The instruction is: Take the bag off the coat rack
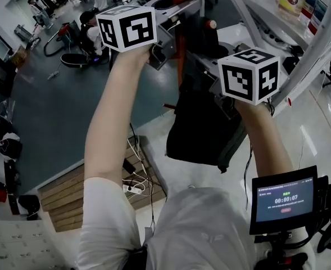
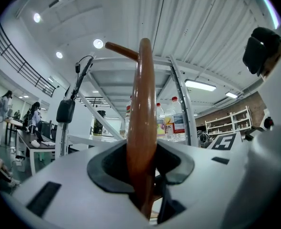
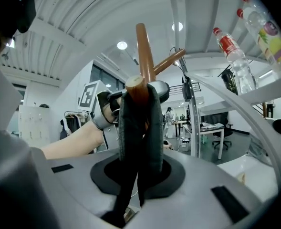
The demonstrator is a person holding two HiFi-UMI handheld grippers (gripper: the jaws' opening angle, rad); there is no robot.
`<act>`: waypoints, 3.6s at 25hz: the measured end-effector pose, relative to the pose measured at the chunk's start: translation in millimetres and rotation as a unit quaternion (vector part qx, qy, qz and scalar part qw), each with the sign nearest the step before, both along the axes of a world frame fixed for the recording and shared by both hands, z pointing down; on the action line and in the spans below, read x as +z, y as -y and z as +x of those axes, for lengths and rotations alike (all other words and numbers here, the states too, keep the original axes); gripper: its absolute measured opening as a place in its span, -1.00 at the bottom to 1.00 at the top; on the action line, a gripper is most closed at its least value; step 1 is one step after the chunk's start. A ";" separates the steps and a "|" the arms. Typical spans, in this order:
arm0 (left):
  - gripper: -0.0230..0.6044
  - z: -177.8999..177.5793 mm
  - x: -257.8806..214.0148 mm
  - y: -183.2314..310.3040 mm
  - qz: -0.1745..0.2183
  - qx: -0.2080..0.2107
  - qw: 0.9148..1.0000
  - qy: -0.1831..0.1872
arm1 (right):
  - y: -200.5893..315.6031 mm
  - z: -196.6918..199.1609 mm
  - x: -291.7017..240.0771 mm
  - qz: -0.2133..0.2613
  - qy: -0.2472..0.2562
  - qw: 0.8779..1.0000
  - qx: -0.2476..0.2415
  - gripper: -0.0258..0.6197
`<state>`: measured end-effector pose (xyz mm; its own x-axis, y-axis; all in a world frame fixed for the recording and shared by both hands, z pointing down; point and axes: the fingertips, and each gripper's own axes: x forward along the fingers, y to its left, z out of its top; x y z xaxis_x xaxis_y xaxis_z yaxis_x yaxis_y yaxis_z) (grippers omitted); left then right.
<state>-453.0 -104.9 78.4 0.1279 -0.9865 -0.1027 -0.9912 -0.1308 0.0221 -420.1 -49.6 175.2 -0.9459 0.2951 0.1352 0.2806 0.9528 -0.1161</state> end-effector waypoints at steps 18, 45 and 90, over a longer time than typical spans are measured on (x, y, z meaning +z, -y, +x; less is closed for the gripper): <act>-0.48 -15.6 -0.4 -1.2 -0.009 -0.049 0.999 0.002 | -3.0 111.2 -37.9 -0.118 0.077 0.988 -0.064 -0.72; -0.11 23.4 -32.7 -85.5 0.056 -0.115 0.990 0.065 | 14.0 176.1 67.6 -0.198 0.008 0.980 -0.035 -0.73; -0.12 395.5 285.7 60.1 -0.085 0.233 0.956 -0.157 | 167.4 483.1 193.7 -0.252 0.018 0.916 0.313 -0.73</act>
<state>-57.4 -165.0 364.1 0.5461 -0.8362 -0.0505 -0.7677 -0.5236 0.3694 63.0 -217.0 368.9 -0.9524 -0.2891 0.0969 -0.2893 0.7559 -0.5873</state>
